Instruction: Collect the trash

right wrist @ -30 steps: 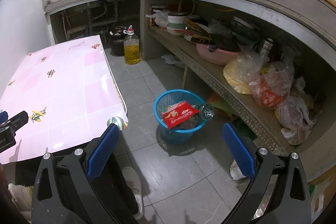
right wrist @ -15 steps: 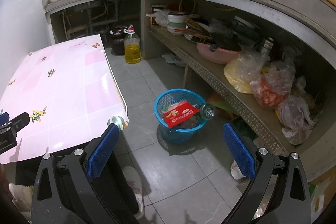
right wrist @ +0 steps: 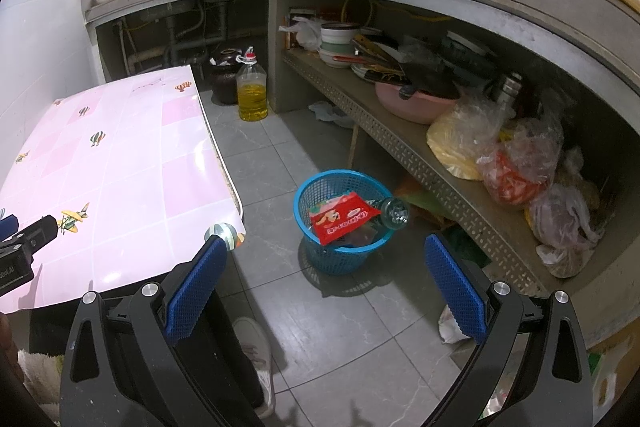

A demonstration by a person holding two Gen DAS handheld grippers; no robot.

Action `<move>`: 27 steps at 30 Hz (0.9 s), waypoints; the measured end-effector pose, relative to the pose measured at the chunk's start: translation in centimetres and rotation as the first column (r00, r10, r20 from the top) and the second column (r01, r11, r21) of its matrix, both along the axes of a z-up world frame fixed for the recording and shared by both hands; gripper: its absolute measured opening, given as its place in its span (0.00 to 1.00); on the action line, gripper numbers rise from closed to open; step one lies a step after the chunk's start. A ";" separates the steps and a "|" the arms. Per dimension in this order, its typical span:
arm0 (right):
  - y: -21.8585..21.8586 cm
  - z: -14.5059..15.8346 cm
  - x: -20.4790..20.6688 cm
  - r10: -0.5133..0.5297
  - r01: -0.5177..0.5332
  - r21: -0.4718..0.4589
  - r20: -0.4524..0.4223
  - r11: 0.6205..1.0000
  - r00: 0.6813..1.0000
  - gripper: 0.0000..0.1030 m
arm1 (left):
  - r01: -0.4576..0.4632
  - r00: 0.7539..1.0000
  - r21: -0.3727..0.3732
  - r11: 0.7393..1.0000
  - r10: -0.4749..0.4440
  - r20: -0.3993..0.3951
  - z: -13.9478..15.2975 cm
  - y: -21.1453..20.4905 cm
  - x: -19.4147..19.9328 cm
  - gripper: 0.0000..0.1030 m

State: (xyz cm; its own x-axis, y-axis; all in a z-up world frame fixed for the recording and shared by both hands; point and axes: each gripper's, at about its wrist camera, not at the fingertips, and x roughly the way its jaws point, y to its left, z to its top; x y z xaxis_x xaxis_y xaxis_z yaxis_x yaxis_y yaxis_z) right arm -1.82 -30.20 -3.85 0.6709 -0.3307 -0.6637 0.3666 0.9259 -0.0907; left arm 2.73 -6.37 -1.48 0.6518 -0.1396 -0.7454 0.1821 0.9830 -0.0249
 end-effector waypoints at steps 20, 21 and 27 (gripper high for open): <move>0.1 0.0 0.1 0.001 -0.001 0.000 -0.002 1.000 1.000 0.92 | -0.004 1.000 -0.009 1.000 0.003 -0.015 -0.3 0.3 0.1 0.95; 0.1 0.1 0.1 0.001 -0.001 0.000 -0.002 1.000 1.000 0.92 | -0.003 1.000 -0.009 1.000 0.003 -0.015 -0.3 0.3 0.1 0.95; 0.0 0.0 0.2 0.002 -0.002 -0.001 -0.003 1.000 1.000 0.92 | -0.003 1.000 -0.010 1.000 0.003 -0.017 -0.4 0.3 0.2 0.95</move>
State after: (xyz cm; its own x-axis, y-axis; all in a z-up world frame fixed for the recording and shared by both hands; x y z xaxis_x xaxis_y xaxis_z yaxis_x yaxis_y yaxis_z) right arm -1.66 -30.17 -3.81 0.6697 -0.3297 -0.6655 0.3643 0.9267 -0.0925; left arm 2.92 -6.04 -1.84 0.6392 -0.1448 -0.7553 0.1783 0.9833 -0.0376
